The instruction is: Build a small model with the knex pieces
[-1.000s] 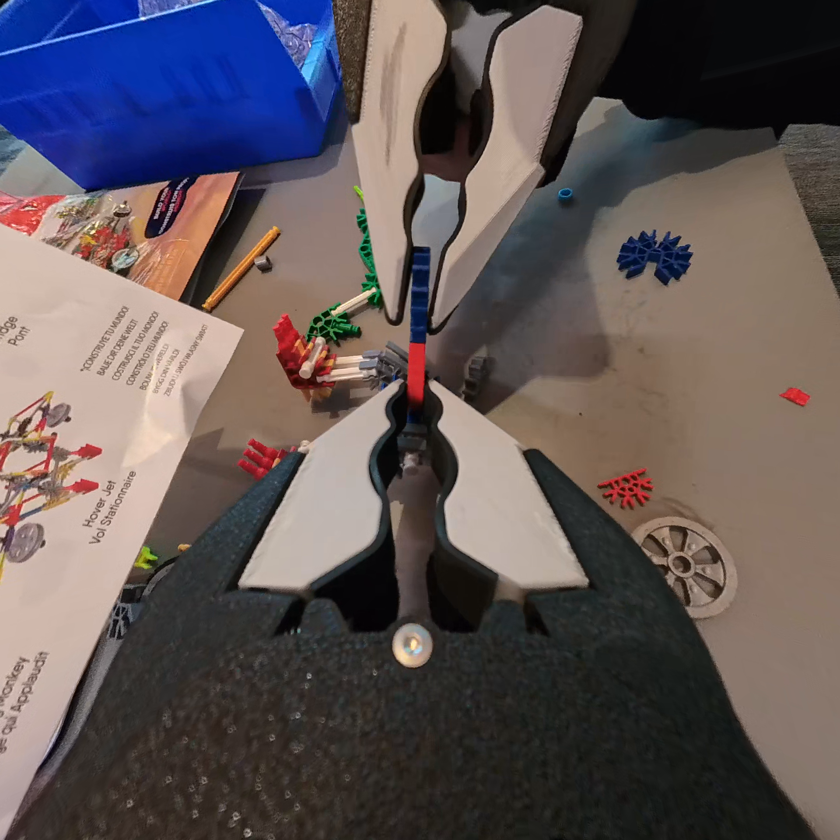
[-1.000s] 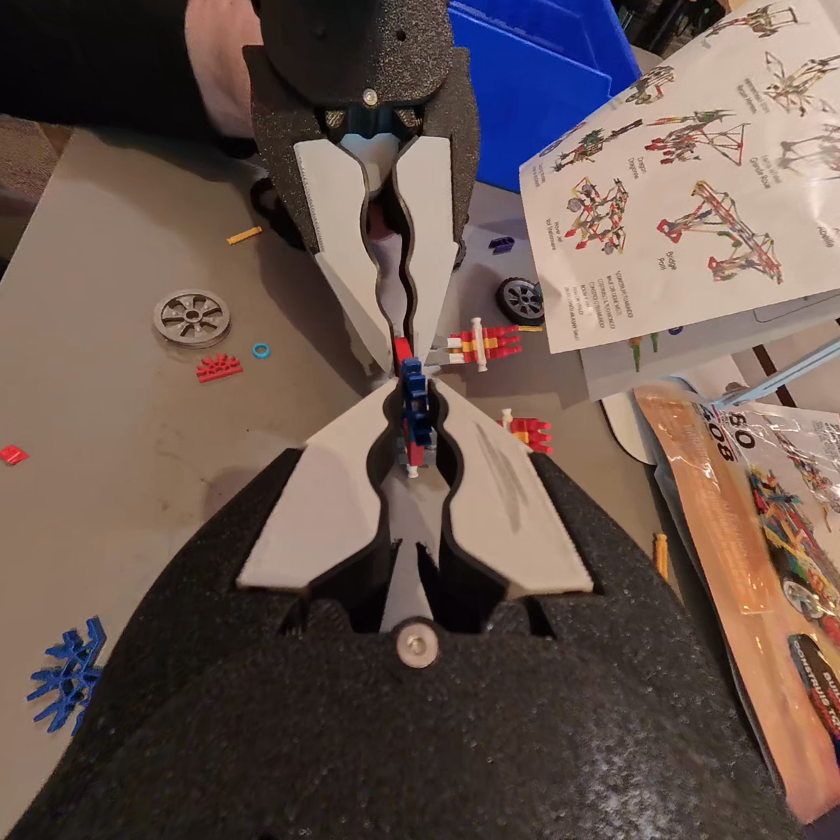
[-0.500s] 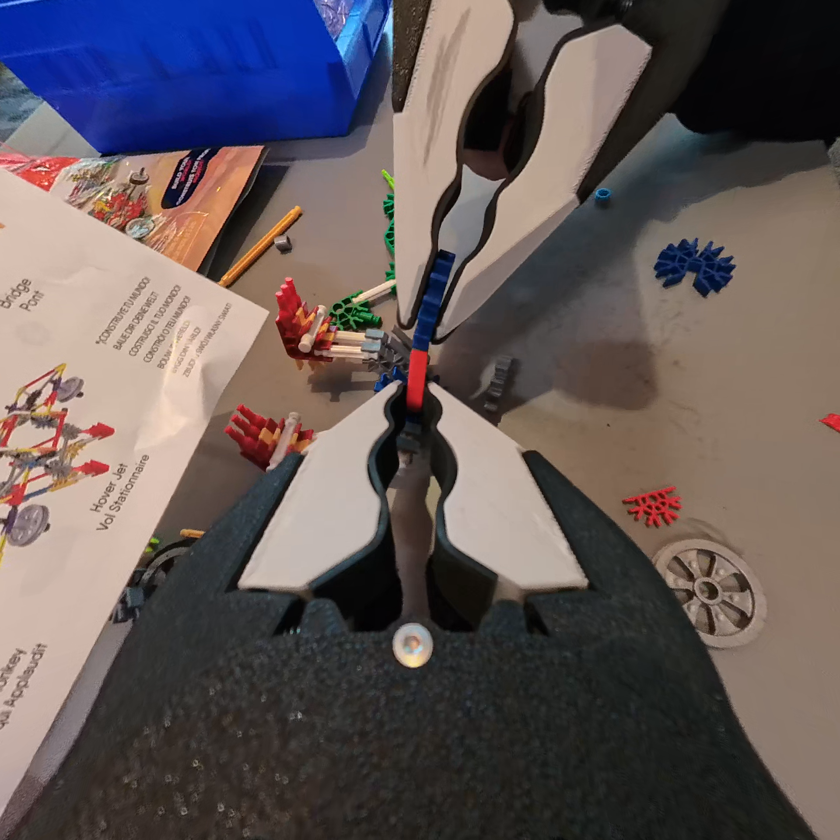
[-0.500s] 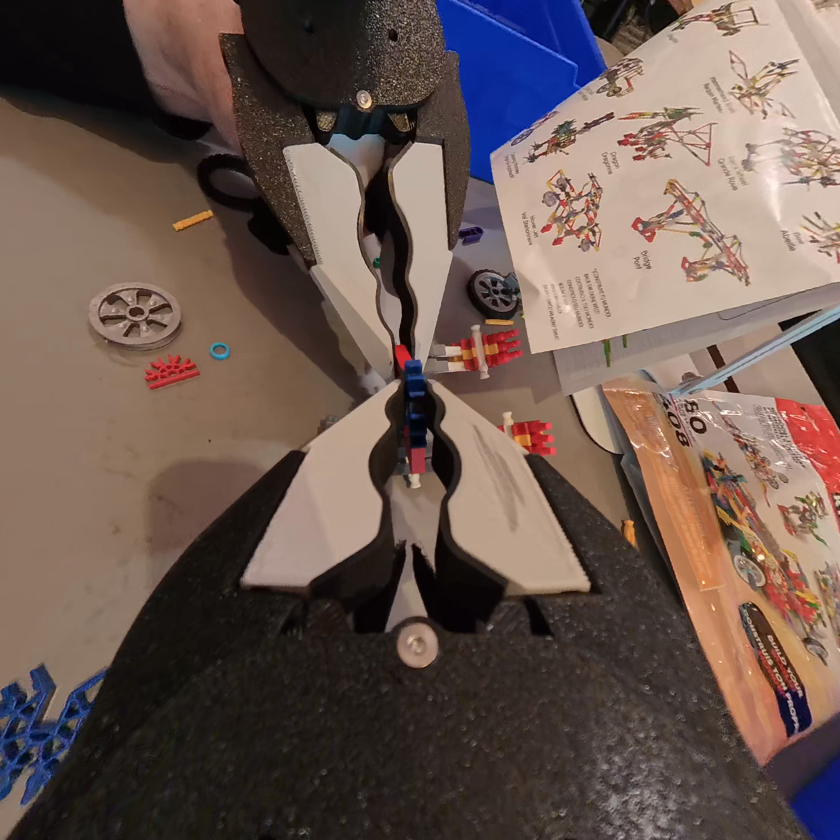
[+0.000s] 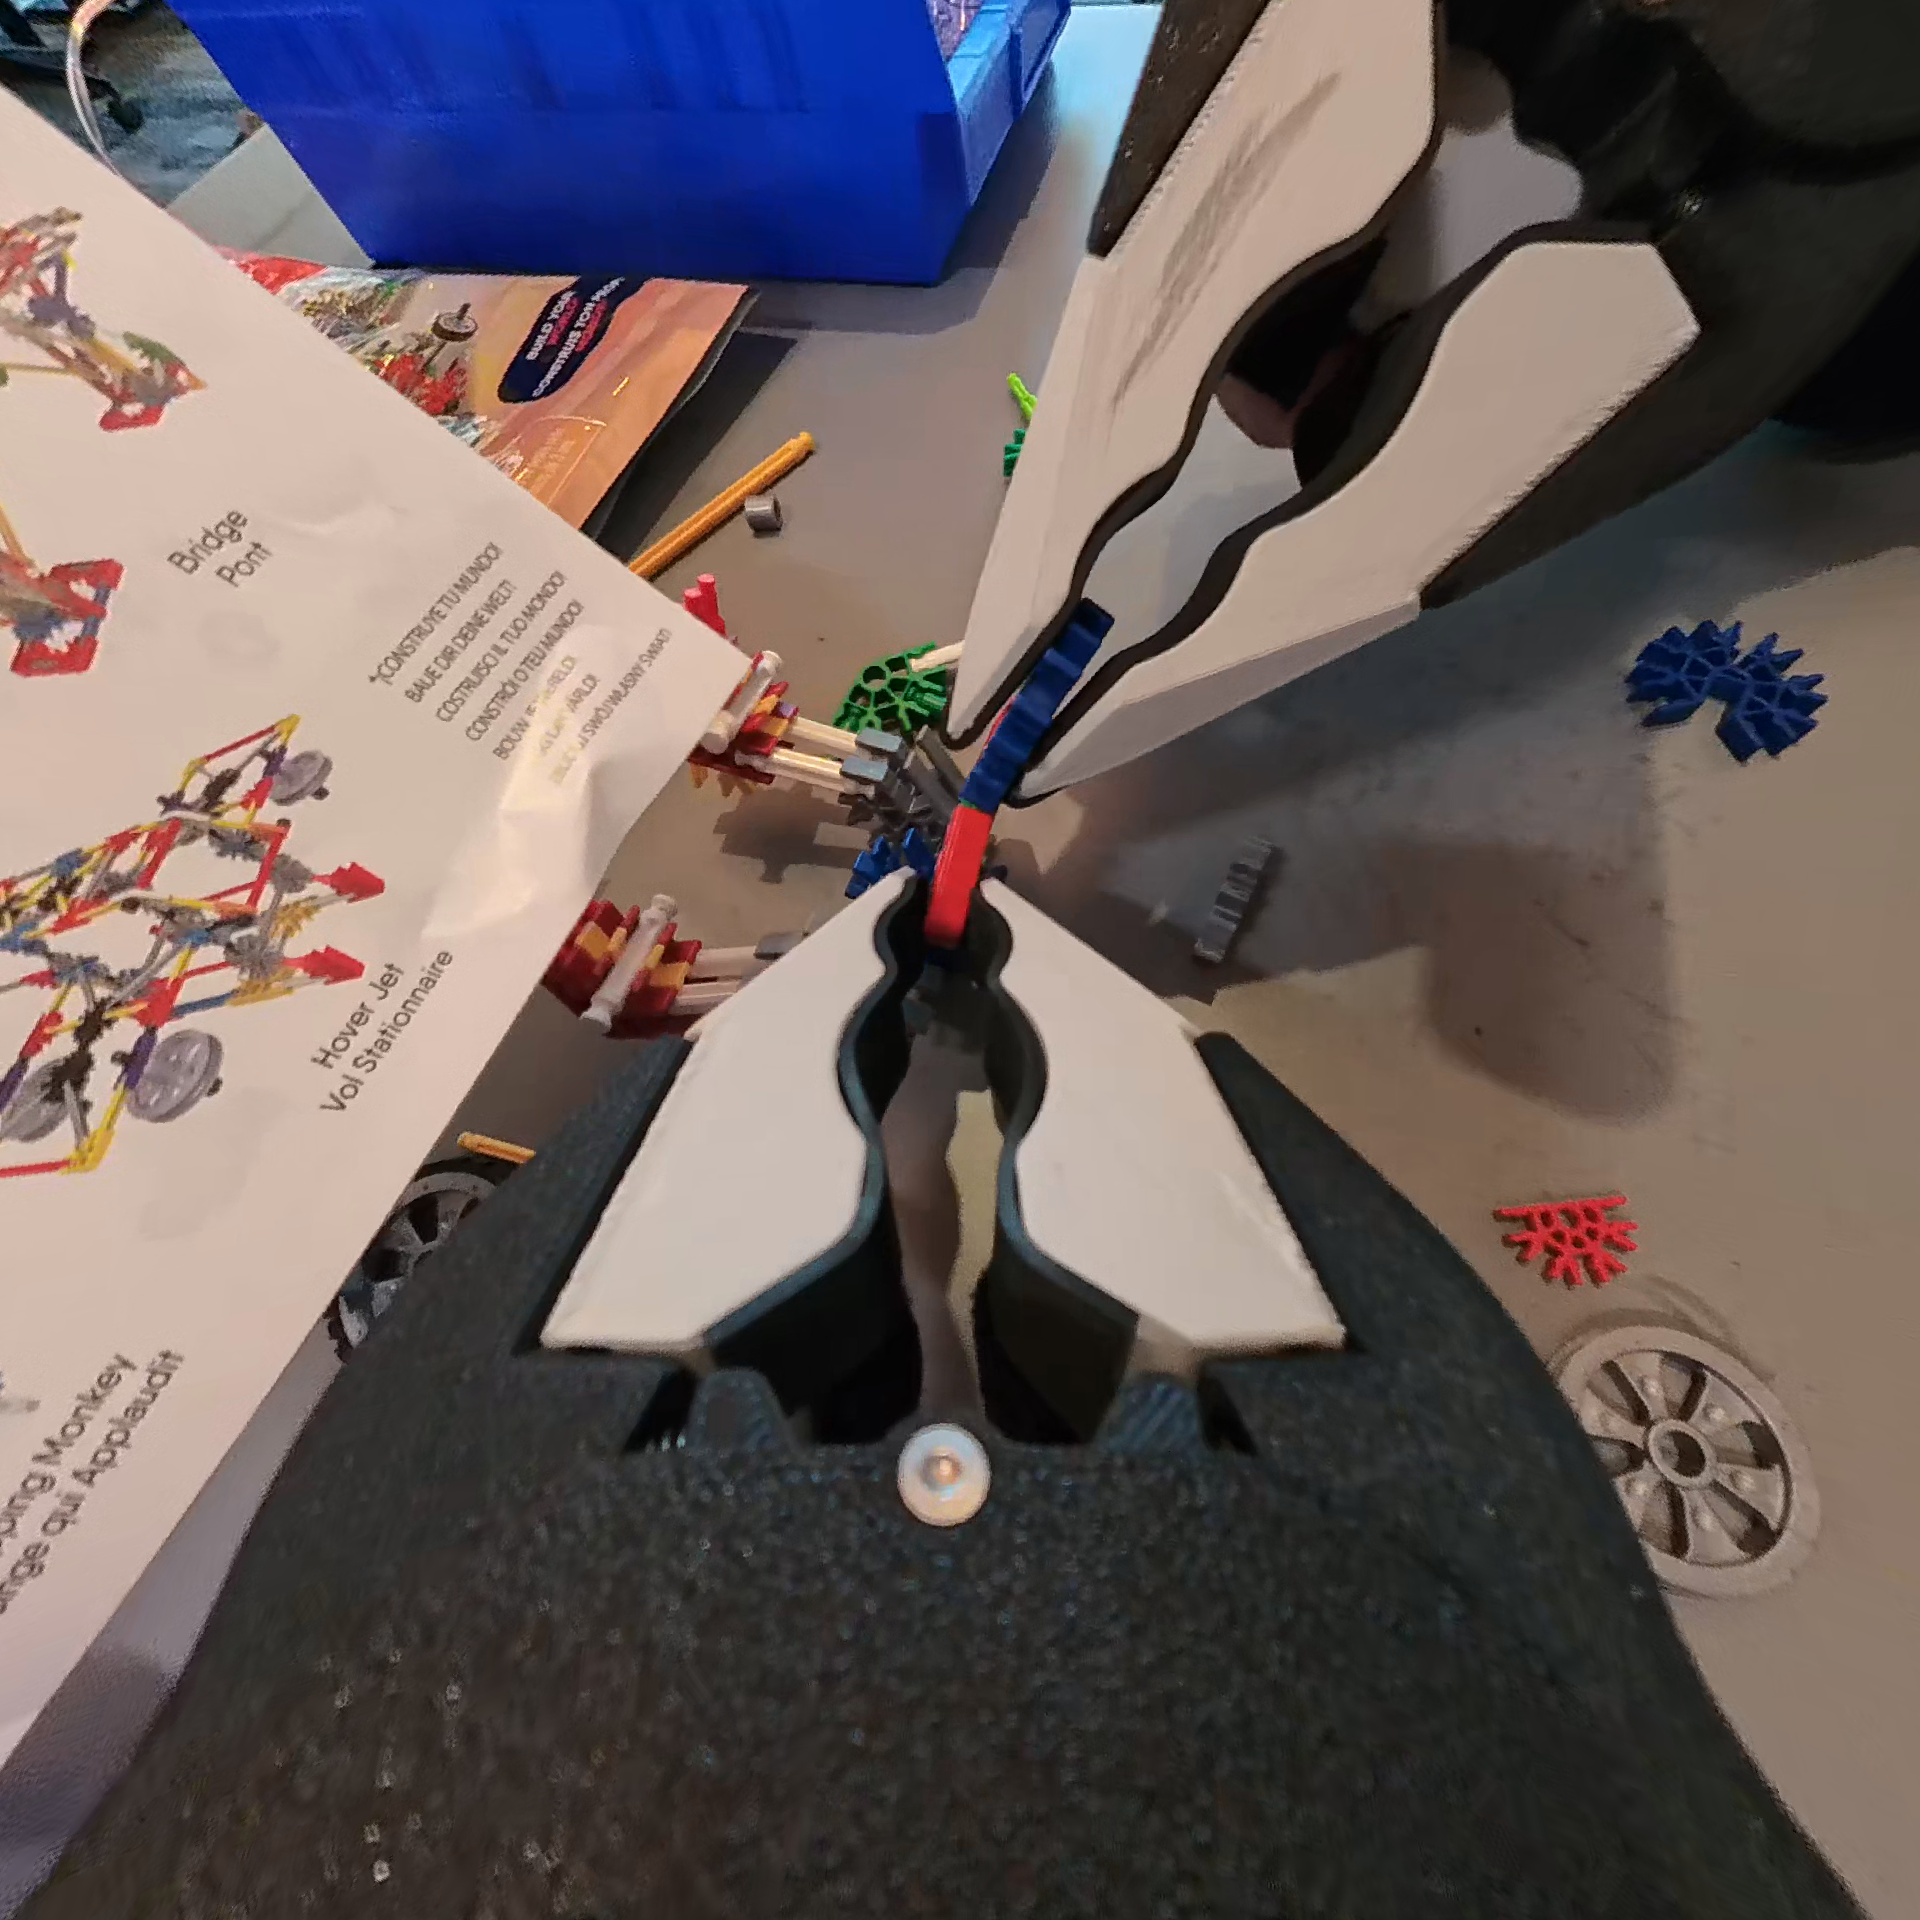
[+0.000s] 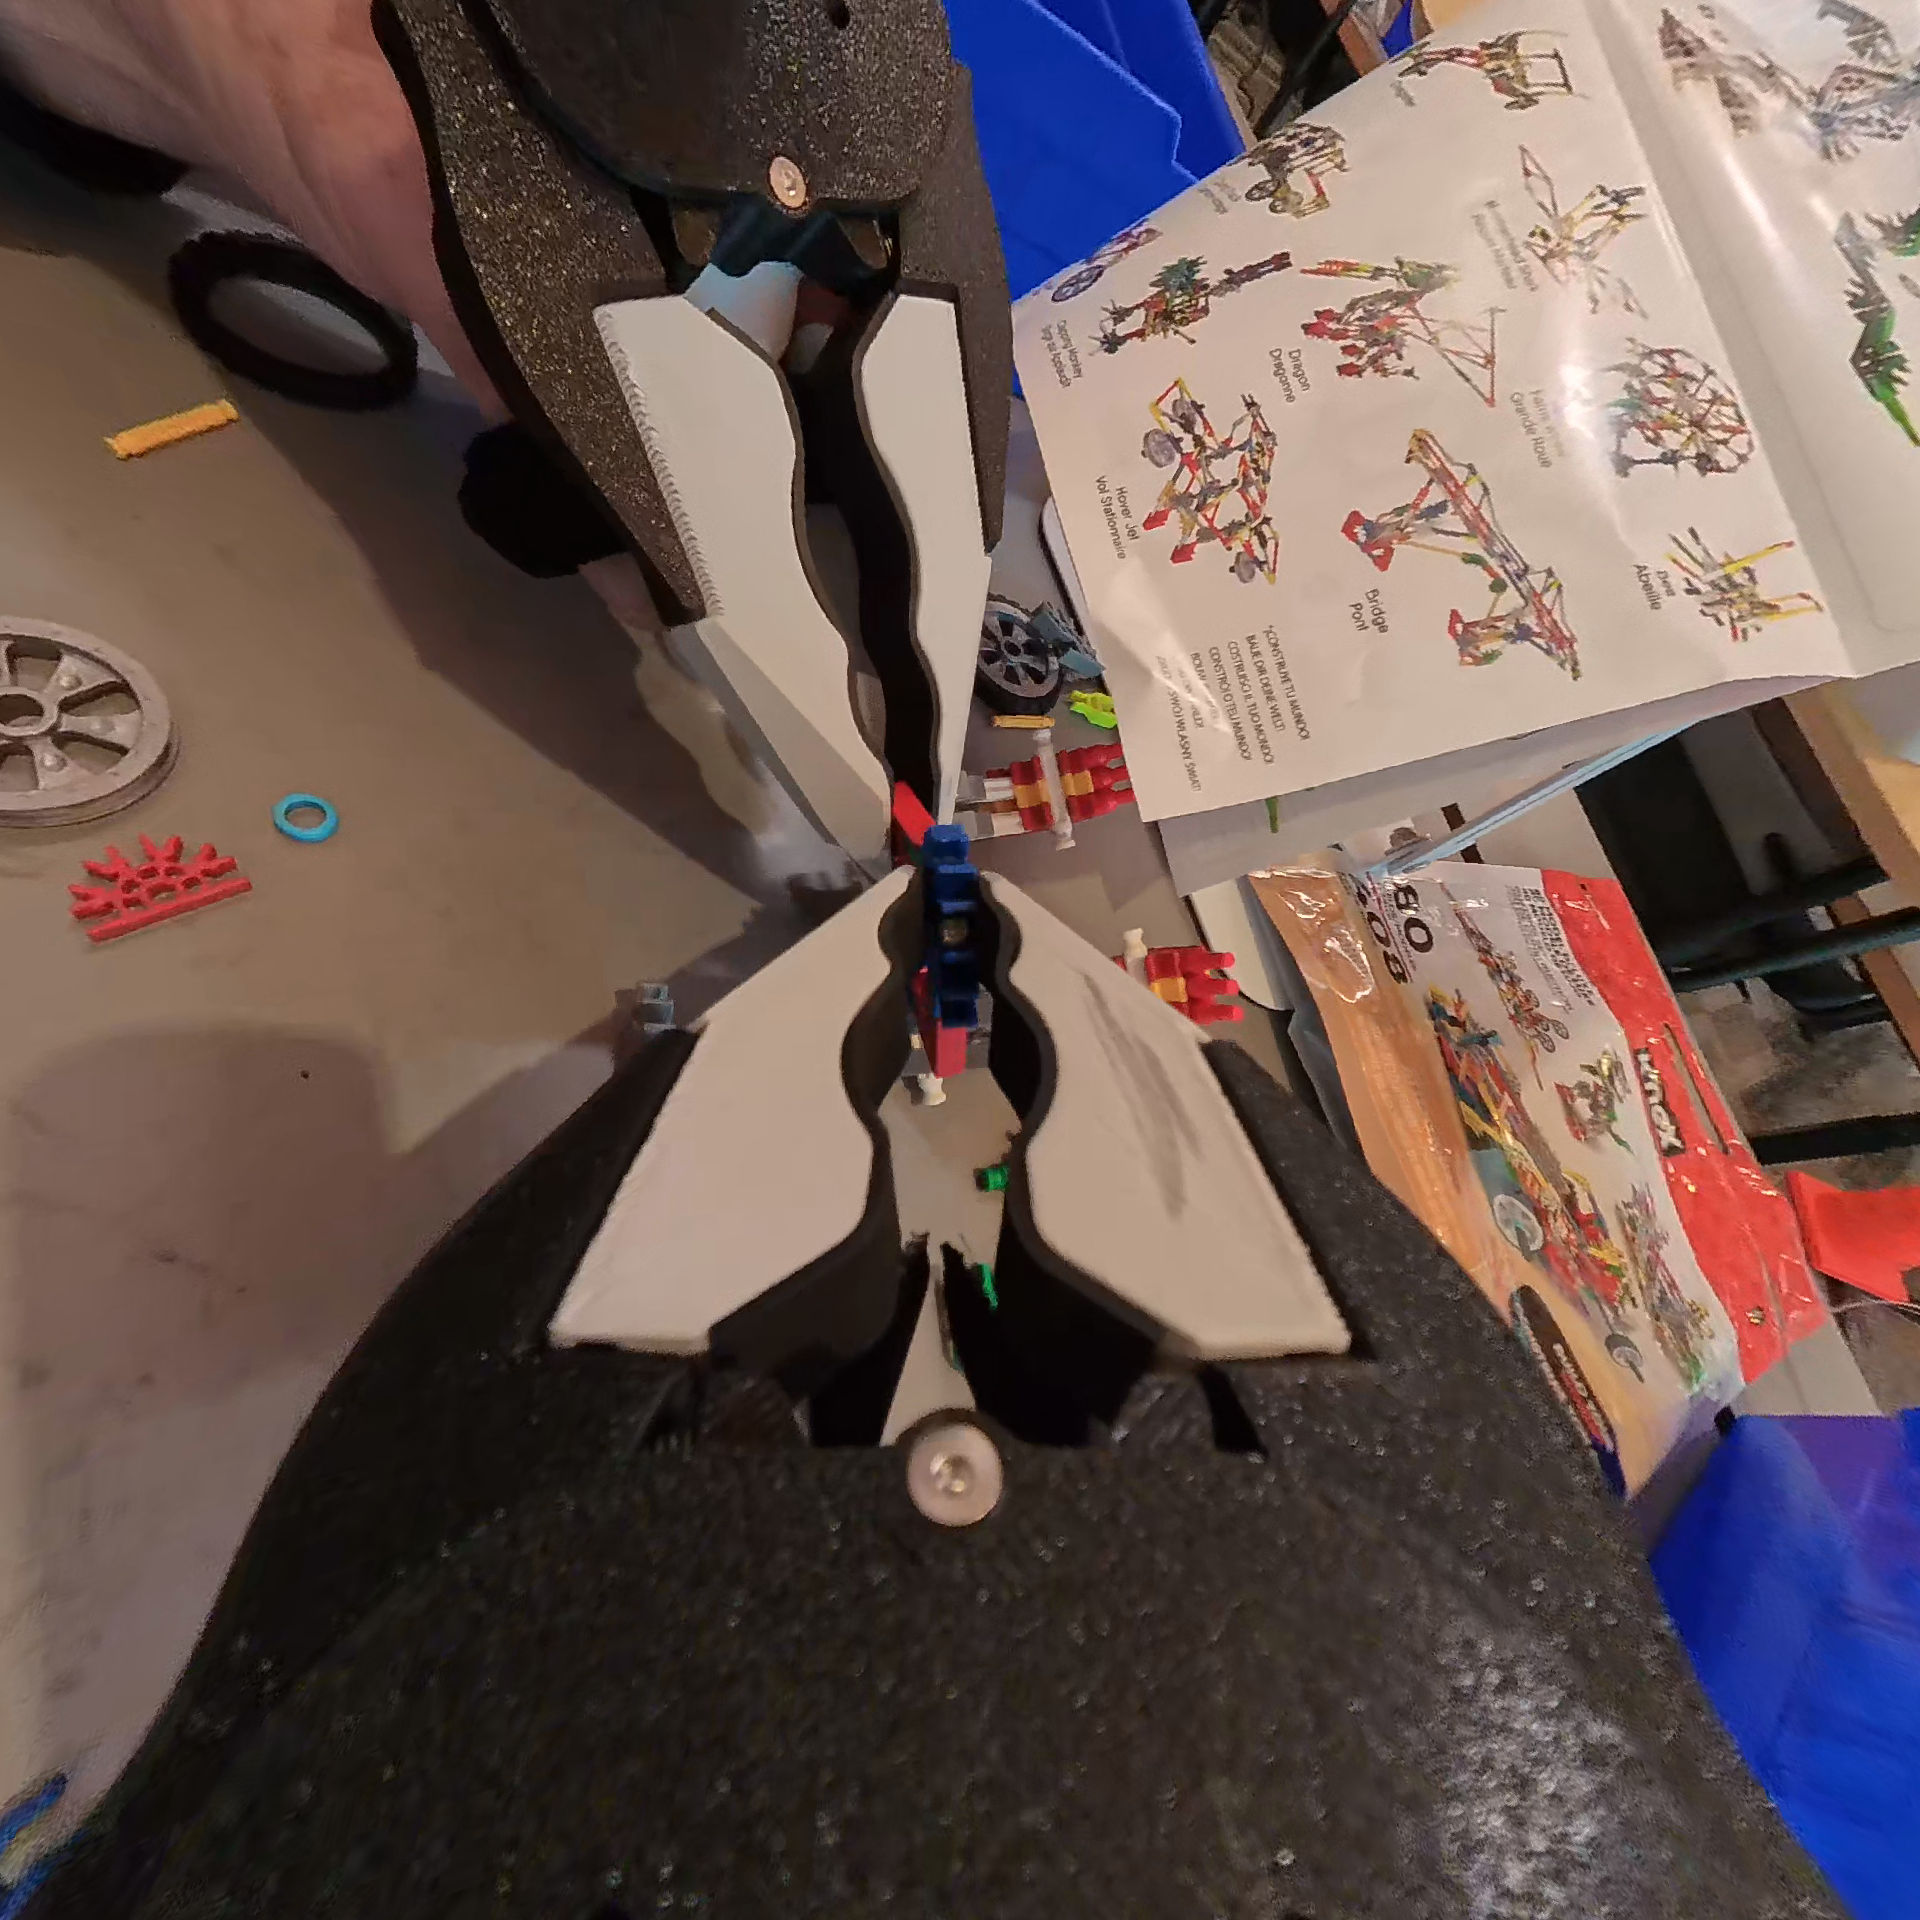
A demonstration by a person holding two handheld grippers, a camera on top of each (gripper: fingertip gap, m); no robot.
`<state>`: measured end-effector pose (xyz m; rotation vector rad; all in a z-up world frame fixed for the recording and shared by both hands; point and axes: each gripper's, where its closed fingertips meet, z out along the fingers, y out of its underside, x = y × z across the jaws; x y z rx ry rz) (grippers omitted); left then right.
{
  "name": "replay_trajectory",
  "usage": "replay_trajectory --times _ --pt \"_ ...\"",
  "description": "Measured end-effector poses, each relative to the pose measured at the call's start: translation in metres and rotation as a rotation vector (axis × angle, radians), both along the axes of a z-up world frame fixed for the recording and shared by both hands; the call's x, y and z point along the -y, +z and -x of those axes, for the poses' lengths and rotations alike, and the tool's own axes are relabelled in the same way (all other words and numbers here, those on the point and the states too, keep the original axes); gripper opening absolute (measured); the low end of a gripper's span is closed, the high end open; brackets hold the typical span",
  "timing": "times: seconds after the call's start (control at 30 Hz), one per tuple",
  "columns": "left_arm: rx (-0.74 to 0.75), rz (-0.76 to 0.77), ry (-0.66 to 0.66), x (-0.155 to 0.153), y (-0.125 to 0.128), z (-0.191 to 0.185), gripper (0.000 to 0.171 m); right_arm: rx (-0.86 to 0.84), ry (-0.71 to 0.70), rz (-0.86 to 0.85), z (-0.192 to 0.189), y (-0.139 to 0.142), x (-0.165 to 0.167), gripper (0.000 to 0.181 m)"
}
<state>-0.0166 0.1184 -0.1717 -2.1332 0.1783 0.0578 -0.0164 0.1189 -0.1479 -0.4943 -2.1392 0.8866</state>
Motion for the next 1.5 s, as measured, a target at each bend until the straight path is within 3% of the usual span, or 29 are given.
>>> replay_trajectory --times 0.5,1.17,1.37,1.5 --pt "-0.054 0.010 0.077 0.001 -0.003 0.012 0.003 -0.124 -0.078 -0.116 0.009 0.000 0.004 0.005" --pt "-0.009 -0.017 0.143 0.004 -0.003 0.021 0.004 -0.358 -0.129 -0.391 0.016 0.001 0.014 0.006" --pt "-0.002 -0.100 0.079 0.002 0.014 0.018 0.013 -0.120 -0.025 0.019 0.010 0.010 0.014 0.004" --pt "0.040 -0.086 0.026 -0.001 0.010 0.008 0.022 0.070 0.039 0.340 0.006 0.017 0.010 0.004"
